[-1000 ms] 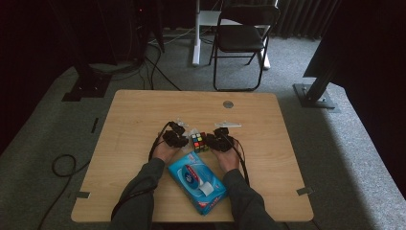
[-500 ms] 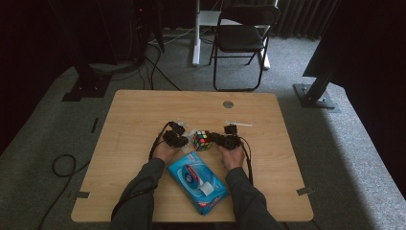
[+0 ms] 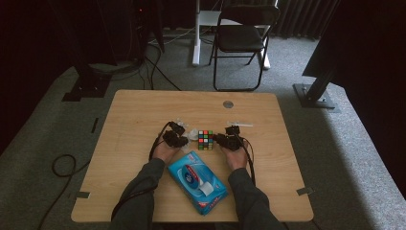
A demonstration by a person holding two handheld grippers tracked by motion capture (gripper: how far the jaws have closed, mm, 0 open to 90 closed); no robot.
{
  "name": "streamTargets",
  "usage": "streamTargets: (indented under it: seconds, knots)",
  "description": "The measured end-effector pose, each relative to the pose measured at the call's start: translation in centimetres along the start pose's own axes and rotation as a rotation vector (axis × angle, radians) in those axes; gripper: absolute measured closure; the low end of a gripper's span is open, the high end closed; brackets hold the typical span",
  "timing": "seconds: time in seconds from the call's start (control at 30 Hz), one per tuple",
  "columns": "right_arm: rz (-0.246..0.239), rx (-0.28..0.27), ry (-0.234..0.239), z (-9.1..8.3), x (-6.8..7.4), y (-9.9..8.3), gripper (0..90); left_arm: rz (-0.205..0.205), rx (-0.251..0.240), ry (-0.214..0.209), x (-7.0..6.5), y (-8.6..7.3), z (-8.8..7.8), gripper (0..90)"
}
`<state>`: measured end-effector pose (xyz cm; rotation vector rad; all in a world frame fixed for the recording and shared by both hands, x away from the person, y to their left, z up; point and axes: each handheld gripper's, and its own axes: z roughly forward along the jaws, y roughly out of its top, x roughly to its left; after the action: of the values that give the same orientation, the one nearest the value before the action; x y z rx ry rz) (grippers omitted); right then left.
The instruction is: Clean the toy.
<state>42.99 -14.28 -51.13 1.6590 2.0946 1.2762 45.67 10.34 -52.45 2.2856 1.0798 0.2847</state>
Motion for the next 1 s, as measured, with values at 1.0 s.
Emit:
streamTargets:
  seconds: [1.0]
  knots:
    - [-0.023,-0.012,0.086,0.1,1.2,0.2,67.4,-0.021,-0.131,-0.094,-1.2,2.5,-2.0,85.8]
